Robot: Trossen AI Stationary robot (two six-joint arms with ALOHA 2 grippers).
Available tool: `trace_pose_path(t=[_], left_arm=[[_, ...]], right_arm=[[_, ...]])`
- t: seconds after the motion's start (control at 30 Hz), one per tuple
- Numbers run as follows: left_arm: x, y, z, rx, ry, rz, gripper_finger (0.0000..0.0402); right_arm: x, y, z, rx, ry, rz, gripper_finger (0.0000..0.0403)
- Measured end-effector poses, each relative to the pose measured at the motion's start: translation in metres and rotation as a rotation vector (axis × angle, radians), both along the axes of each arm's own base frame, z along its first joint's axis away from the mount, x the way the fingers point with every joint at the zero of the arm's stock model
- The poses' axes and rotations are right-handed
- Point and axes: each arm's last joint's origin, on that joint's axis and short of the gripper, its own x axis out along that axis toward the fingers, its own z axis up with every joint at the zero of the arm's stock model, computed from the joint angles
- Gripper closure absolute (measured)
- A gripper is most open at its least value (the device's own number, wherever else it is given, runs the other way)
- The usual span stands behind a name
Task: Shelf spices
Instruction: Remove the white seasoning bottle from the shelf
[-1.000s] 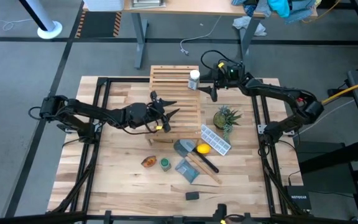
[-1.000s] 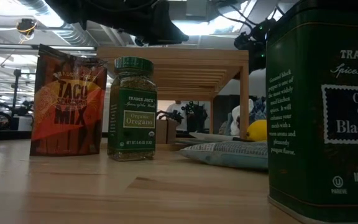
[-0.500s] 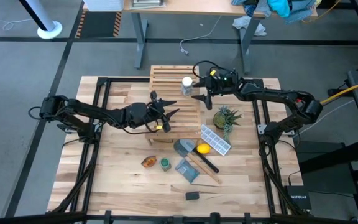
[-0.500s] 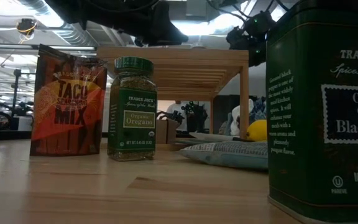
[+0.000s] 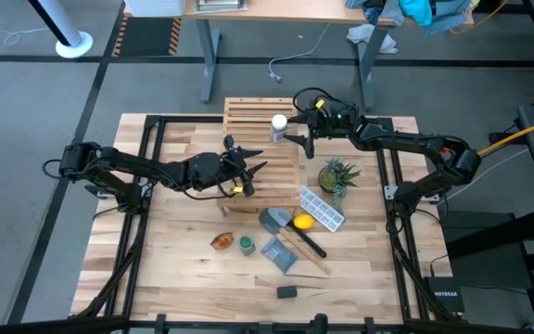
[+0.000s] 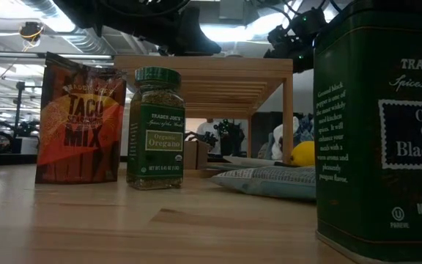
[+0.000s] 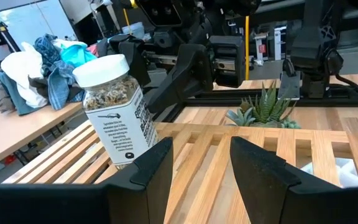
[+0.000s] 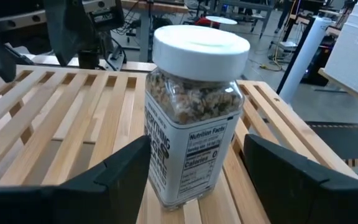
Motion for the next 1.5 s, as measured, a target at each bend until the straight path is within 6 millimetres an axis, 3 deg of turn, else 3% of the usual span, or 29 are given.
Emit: trace_pose_path(t=[0.9, 1.5], left_arm=[[0.0, 0.0005, 0.0004, 0.009, 0.0, 0.0, 0.0247], [0.0, 0.0005, 0.0003, 0.052, 0.025, -0.004, 0.0247]], right_arm=[[0.0036, 0.0032, 0.0046, -0.028, -0.049, 0.041, 0.0139], [0.0034, 0.001, 0.0037, 0.022, -0.044, -0.045, 0.0139]])
